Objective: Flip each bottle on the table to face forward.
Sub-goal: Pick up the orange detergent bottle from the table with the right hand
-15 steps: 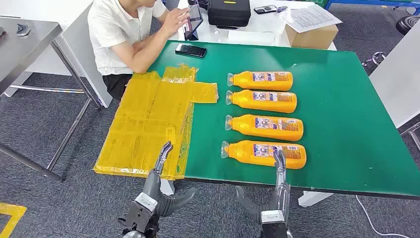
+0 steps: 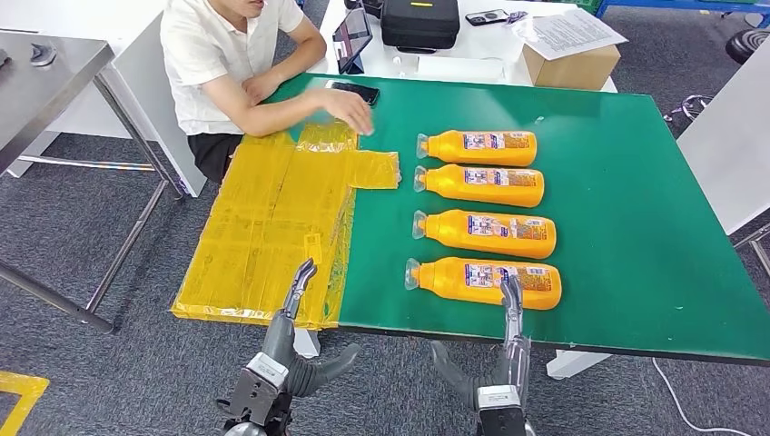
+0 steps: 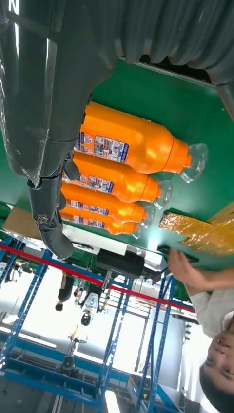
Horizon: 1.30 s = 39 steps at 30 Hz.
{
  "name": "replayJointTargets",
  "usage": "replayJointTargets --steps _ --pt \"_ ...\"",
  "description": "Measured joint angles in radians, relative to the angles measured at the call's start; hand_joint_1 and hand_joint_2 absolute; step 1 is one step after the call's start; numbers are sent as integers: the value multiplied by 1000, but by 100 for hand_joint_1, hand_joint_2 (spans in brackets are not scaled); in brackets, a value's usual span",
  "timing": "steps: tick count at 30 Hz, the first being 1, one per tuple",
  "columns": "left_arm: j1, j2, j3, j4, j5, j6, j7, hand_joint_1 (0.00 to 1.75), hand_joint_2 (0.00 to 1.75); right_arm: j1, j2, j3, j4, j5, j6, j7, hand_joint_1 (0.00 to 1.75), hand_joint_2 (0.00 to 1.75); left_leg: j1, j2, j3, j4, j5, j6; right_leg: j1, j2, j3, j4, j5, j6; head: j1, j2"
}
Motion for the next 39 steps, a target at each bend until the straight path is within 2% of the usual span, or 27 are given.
replayJointTargets --steps 2,4,10,12,15,18,22,28,32,39 --pt "0 0 0 0 -1 -4 2 0 175 0 -1 0 1 31 -18 2 0 175 0 0 0 0 0 0 0 0 0 0 0 0 0 0" --pt "0 0 0 0 -7 -14 8 0 175 0 -3 -5 2 136 -53 25 0 175 0 0 0 0 0 0 0 0 0 0 0 0 0 0" --pt "-22 0 -2 20 -56 -58 54 0 175 -5 -43 -120 32 711 -80 227 0 175 0 -1 0 0 0 0 0 0 0 0 0 0 0 0" --pt "-38 0 -2 35 -63 -77 58 0 175 -15 -72 -173 62 818 -80 281 0 175 -1 -1 0 0 0 0 -1 0 1 0 0 0 0 0" --pt "-55 -2 -2 51 -69 -98 60 0 175 -40 -130 -222 121 905 -80 378 0 175 -2 0 0 0 0 1 -1 0 1 0 1 1 0 0" --pt "-63 -8 -2 61 -70 -105 60 0 175 -65 -188 -241 170 964 -80 461 0 175 -2 0 0 0 0 1 -2 0 1 0 1 1 0 0" --pt "-70 -14 -2 70 -71 -107 60 0 175 -88 -235 -251 208 983 -81 490 0 175 -1 0 0 0 0 1 -1 0 1 0 1 1 0 0" --pt "-72 -18 -2 77 -71 -109 60 0 175 -101 -260 -251 234 987 -81 499 0 175 -1 0 0 0 0 0 0 0 1 0 0 1 0 0" --pt "-73 -20 -2 79 -72 -116 60 0 175 -118 -278 -248 256 986 -79 540 0 175 -1 0 0 0 0 0 -1 0 1 0 0 1 0 0" --pt "-87 -27 -12 82 -71 -139 60 0 175 -229 -294 -224 358 965 -38 535 0 175 -2 0 0 0 1 1 -1 0 1 0 1 1 0 0"
